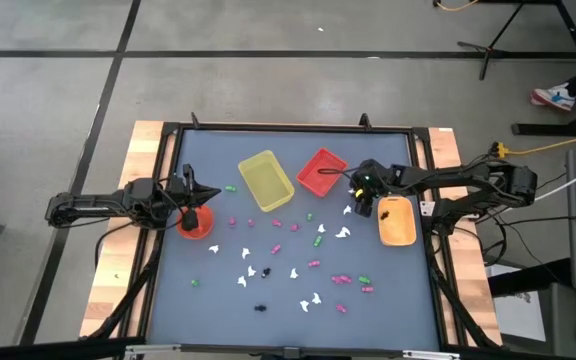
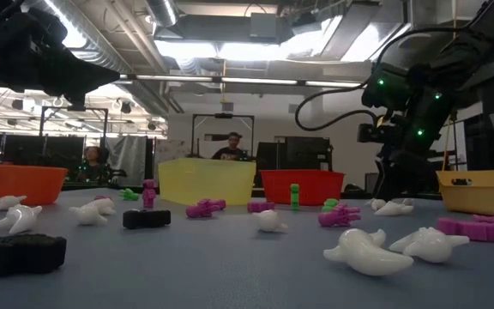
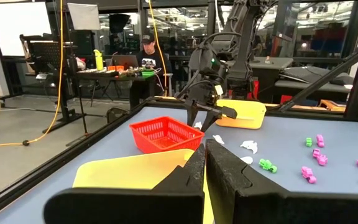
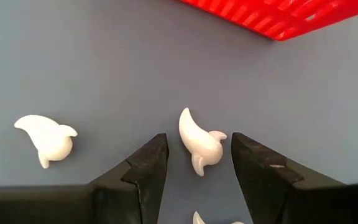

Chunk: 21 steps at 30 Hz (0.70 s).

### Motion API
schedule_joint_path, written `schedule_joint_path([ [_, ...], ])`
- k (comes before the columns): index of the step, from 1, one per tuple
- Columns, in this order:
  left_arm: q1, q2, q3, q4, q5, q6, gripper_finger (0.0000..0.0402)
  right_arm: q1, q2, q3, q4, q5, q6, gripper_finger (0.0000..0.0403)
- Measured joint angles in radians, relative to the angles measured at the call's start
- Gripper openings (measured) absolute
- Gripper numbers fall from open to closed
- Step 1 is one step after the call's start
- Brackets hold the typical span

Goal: Sort Halloween decoration
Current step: Put the white ghost toy into the red bin

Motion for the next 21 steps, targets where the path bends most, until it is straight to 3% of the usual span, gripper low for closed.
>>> schedule_joint_path([
  [12, 0.000, 0.000, 0.000, 0.000, 0.000, 0.000, 0.0000, 0.000, 0.001, -0.001, -0.001, -0.001, 0.000, 0.0176],
  [21, 0.000, 0.000, 0.000, 0.000, 0.000, 0.000, 0.0000, 0.002, 0.002, -0.002, -0.001, -0.025, -0.001, 0.0092],
])
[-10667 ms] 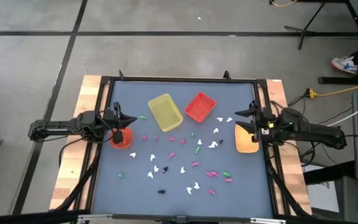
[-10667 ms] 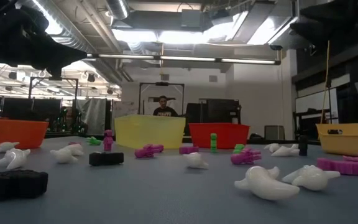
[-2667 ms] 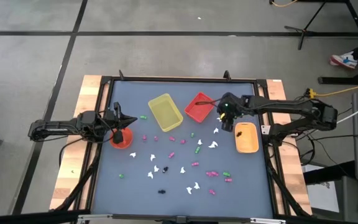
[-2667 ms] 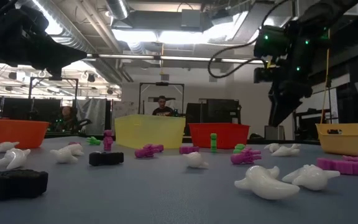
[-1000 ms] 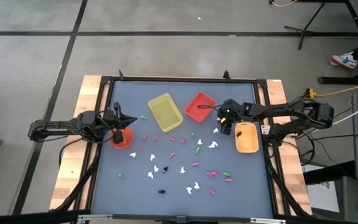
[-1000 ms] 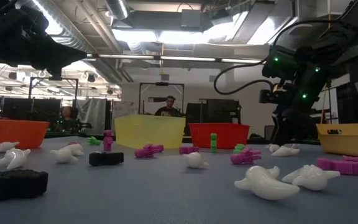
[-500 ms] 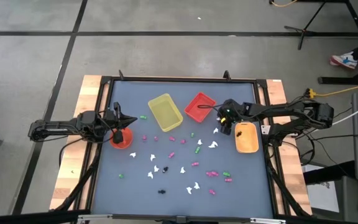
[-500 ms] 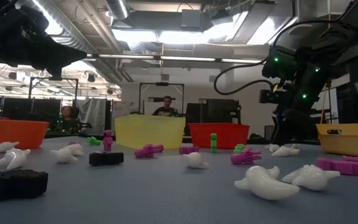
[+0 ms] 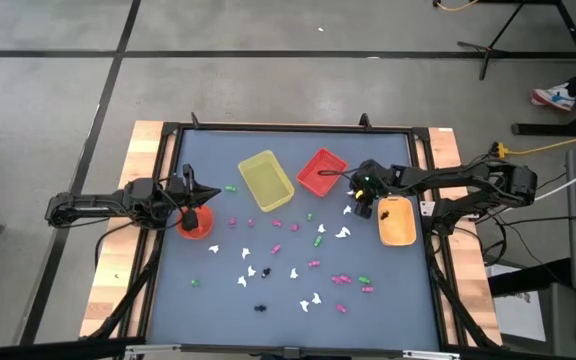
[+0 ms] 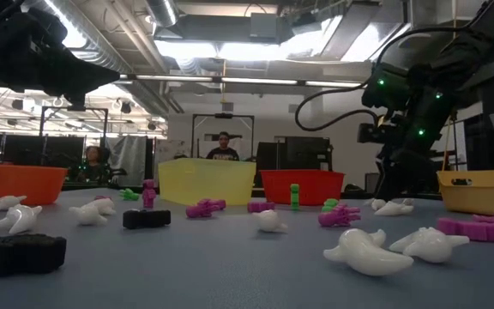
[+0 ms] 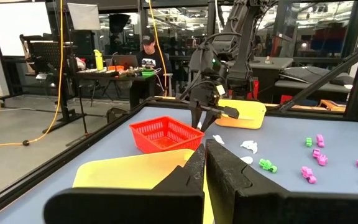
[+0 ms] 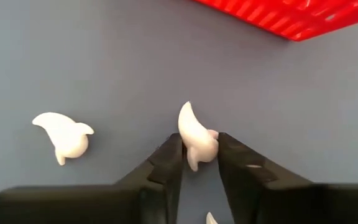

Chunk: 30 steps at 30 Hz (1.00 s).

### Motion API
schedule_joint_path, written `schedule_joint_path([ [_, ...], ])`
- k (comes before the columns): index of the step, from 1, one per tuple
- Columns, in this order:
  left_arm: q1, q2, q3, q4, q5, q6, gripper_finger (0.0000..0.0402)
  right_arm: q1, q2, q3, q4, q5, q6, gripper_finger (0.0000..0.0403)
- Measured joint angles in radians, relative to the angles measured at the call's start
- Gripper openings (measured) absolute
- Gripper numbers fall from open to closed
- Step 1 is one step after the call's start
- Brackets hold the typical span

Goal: Sort Halloween decoration
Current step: Put the white ghost toy into the red bin

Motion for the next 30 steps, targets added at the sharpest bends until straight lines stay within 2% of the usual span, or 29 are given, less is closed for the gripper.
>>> schedule_joint_path([
  [6, 0.000, 0.000, 0.000, 0.000, 0.000, 0.000, 0.0000, 0.000, 0.000, 0.000, 0.000, -0.008, -0.001, 0.0059],
  [17, 0.000, 0.000, 0.000, 0.000, 0.000, 0.000, 0.0000, 0.000, 0.002, 0.031, -0.037, -0.009, -0.001, 0.0074],
  [20, 0.000, 0.000, 0.000, 0.000, 0.000, 0.000, 0.0000, 0.000, 0.006, 0.085, -0.123, -0.009, -0.011, 0.0075],
  [30, 0.000, 0.000, 0.000, 0.000, 0.000, 0.000, 0.0000, 0.000, 0.003, 0.365, -0.586, -0.008, -0.055, 0.0076],
])
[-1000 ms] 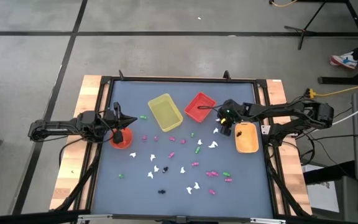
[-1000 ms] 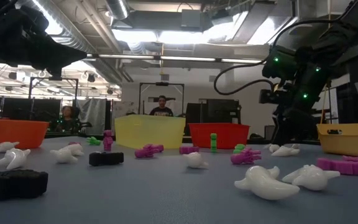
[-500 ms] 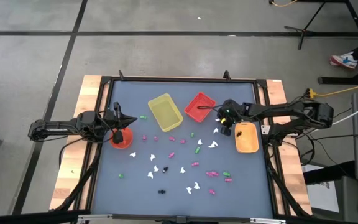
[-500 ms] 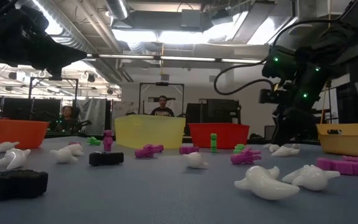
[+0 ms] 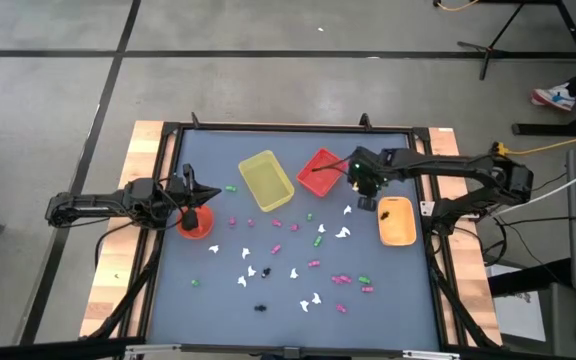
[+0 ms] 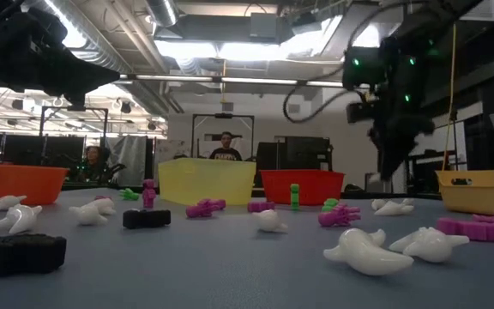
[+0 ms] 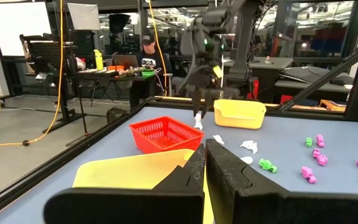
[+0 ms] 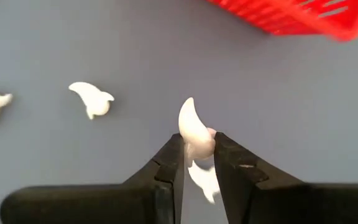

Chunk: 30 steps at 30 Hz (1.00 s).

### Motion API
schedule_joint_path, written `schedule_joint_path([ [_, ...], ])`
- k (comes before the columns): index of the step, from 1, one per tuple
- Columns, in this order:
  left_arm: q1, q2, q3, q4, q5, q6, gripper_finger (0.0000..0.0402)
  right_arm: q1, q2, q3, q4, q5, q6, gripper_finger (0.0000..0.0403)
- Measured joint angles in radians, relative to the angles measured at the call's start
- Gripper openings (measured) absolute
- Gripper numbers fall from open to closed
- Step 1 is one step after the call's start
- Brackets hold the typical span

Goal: Sort Halloween decoration
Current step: Put the white ghost toy into the red bin

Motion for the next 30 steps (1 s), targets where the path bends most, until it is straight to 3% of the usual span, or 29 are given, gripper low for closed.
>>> schedule_joint_path([
  [3, 0.000, 0.000, 0.000, 0.000, 0.000, 0.000, 0.0000, 0.000, 0.000, 0.082, -0.075, 0.000, 0.000, 0.0076],
  [8, 0.000, 0.000, 0.000, 0.000, 0.000, 0.000, 0.0000, 0.000, -0.001, 0.167, -0.001, 0.000, 0.000, 0.0076],
  [18, 0.000, 0.000, 0.000, 0.000, 0.000, 0.000, 0.0000, 0.000, 0.047, 0.168, 0.286, -0.001, -0.026, 0.0076],
  [30, 0.000, 0.000, 0.000, 0.000, -0.005, 0.000, 0.0000, 0.000, 0.143, 0.168, 0.337, 0.001, -0.056, 0.0076],
])
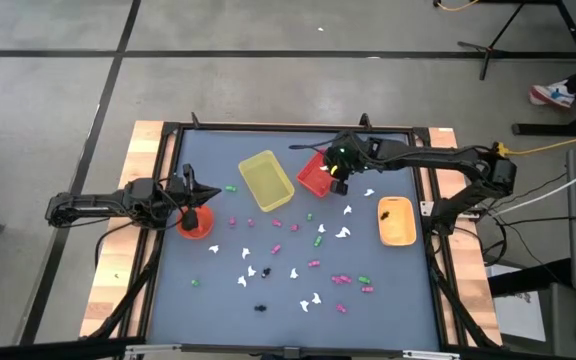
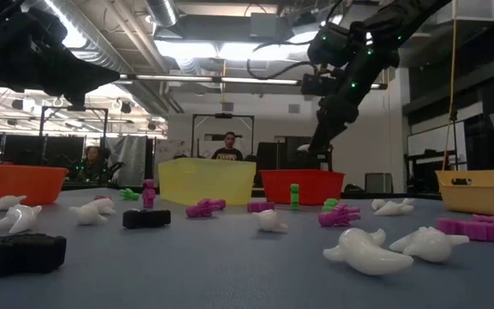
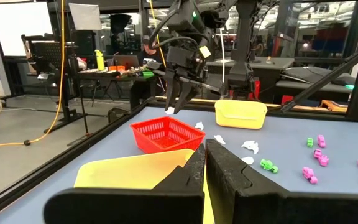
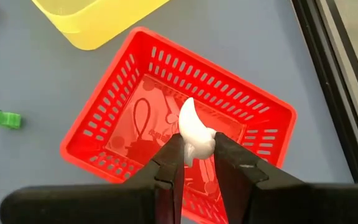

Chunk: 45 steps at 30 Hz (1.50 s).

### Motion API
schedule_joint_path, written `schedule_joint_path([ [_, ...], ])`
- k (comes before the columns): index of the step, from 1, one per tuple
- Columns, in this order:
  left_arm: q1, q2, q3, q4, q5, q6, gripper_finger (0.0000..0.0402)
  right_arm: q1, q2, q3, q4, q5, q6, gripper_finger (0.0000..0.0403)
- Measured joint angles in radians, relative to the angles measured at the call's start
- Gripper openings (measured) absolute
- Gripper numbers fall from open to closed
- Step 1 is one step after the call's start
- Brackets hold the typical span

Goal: Sort Halloween decoration
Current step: Put the white ghost toy into the red bin

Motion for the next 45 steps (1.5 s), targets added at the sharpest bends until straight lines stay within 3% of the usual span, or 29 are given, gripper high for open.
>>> schedule_joint_path([
  [9, 0.000, 0.000, 0.000, 0.000, 0.000, -0.042, 0.0003, 0.000, 0.000, 0.000, 0.000, 0.002, -0.001, 0.0076],
  [13, 0.000, 0.000, 0.000, 0.000, 0.000, -0.073, 0.0030, 0.000, 0.000, 0.000, 0.000, 0.000, -0.001, 0.0085],
  [22, 0.000, 0.000, 0.000, 0.009, 0.000, -0.088, 0.0105, 0.000, 0.000, 0.000, 0.001, 0.009, -0.001, 0.0196],
  [31, -0.009, 0.015, 0.000, 0.125, 0.003, -0.089, 0.0119, 0.000, -0.001, 0.000, 0.001, 0.009, -0.001, 0.0252],
  [36, -0.047, 0.085, 0.000, 0.211, 0.005, -0.088, 0.0119, 0.000, -0.001, 0.000, 0.001, 0.009, -0.001, 0.0255],
  [42, -0.109, 0.242, 0.002, 0.372, -0.005, -0.087, 0.0119, 0.000, -0.001, 0.000, 0.001, 0.009, -0.001, 0.0253],
  [45, -0.142, 0.331, 0.035, 0.371, -0.029, -0.087, 0.0119, 0.000, -0.002, 0.000, 0.001, 0.009, -0.001, 0.0253],
])
